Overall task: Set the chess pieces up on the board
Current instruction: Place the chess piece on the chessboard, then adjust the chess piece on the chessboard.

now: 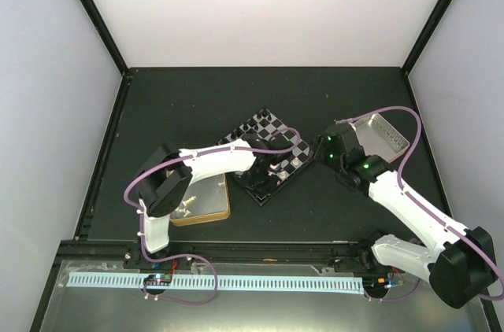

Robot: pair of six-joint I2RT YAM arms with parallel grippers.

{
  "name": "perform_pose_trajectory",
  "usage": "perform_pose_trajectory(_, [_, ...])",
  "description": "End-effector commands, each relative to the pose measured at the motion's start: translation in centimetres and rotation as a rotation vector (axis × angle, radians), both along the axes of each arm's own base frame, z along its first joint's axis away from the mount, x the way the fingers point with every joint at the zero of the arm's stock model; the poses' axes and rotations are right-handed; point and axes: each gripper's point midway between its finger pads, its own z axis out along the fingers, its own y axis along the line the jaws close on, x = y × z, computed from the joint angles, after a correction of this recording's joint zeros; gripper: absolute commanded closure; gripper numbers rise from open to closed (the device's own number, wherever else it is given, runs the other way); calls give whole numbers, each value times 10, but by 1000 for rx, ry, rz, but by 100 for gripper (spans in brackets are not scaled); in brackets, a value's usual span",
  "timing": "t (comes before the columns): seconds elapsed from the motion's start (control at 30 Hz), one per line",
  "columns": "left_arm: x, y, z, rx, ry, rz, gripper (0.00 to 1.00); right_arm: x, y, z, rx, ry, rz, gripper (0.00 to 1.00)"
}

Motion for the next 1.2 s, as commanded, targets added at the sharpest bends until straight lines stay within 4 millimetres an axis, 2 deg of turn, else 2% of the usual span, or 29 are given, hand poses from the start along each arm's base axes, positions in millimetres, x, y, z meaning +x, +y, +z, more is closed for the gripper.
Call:
perform_pose_trajectory(0.0, [2, -2, 3, 18, -2, -18, 91, 1, -8, 4, -13, -30, -20, 34])
perform_pose_trajectory(0.17, [2, -5, 5, 11, 6, -33, 76, 0, -8, 7, -6, -33, -21, 34])
perform_pose_trajectory(0.27, [2, -7, 11, -6, 0, -36, 71, 0, -8, 11, 1, -44, -21, 34])
perform_pose_trajectory(0.53, [10, -8, 33, -32, -55, -21, 70, -2, -5, 17, 18, -59, 2, 34])
perform_pose_trajectory(0.7, [16, -4, 49, -53, -110, 4, 71, -4, 12, 19, 31, -62, 113, 34])
perform_pose_trajectory(0.83, [29, 9, 74, -84, -196, 66, 70, -9, 36, 24, 59, -80, 274, 34])
perform_pose_trajectory(0.93, [44, 29, 92, -119, -271, 153, 70, -18, 57, 22, 97, -73, 392, 34])
perform_pose_trajectory(1.03, [60, 58, 104, -153, -339, 269, 68, -37, 81, 14, 73, -56, 506, 33])
perform_pose_trajectory(1.17, [69, 98, 121, -230, -418, 417, 68, -73, 109, -8, -13, -1, 651, 33])
